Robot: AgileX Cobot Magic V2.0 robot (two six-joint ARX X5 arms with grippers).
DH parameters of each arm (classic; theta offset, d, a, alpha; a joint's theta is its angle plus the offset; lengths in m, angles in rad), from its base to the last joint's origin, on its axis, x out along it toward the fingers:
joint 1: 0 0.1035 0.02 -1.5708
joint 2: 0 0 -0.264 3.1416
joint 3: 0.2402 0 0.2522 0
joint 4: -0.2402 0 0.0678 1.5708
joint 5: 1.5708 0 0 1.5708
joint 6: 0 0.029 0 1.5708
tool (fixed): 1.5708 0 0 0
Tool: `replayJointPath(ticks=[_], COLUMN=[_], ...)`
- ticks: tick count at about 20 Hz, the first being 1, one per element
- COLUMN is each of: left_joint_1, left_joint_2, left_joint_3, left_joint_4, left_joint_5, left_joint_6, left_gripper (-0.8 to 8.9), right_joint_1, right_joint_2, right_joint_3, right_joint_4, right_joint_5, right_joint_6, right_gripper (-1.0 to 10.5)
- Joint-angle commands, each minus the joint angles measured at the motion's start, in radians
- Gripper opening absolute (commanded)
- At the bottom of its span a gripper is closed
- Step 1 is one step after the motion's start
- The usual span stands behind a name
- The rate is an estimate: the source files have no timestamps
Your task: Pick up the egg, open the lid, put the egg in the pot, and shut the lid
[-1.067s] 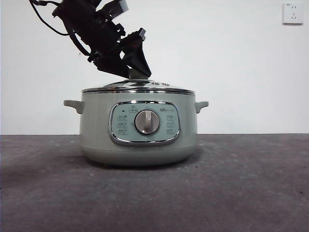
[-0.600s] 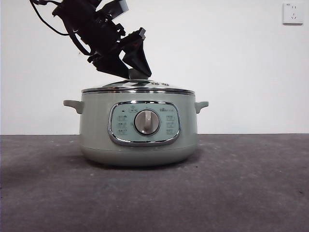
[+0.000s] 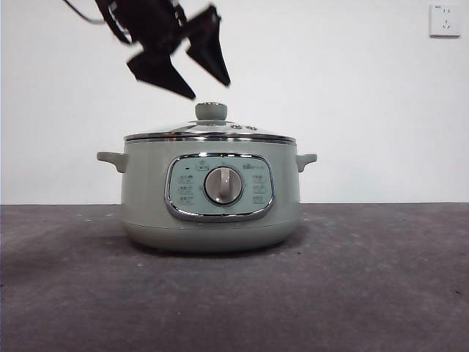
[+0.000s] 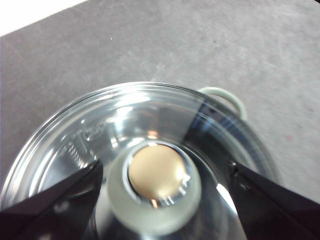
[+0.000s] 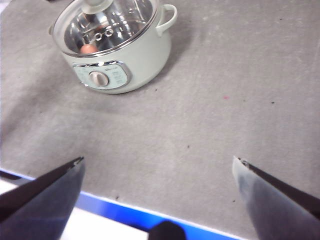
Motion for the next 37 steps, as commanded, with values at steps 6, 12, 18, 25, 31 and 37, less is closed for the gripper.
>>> replayJointPath(ticks=[6, 12, 18, 25, 31, 37], left_joint_1=[-0.002, -0.004, -0.004, -0.004, -0.003, -0.003], left_joint_2=[-0.272, -0.507, -0.59, -0.586, -0.586, -0.585], left_joint_3=[0.131, 0.131, 0.131, 0.131, 0.131, 0.131], left_joint_4=[-0.412, -0.65, -0.77, -0.77, -0.769, -0.769], left_joint_5=[0.06, 0.062, 0.066, 0.066, 0.065, 0.065], left_joint_6=[-0.006, -0.006, -0.011, -0.013, -0.013, -0.013], left_gripper=[4.12, 4.09, 4.09, 2.04, -0.05, -0.04], right_joint_1=[0.001, 0.001, 0.001, 0.001, 0.001, 0.001], right_joint_2=[-0.004, -0.003, -0.002, -0.002, -0.002, -0.002], right_joint_3=[-0.009, -0.009, -0.009, -0.009, -0.009, -0.008], right_joint_4=[-0.024, -0.024, -0.024, -0.024, -0.024, -0.024], right_joint_5=[0.052, 0.056, 0.056, 0.055, 0.055, 0.058], right_joint_6=[-0.04, -0.049, -0.06, -0.061, -0.049, -0.039], right_gripper=[5.0, 5.0, 5.0, 0.9, 0.0, 0.0])
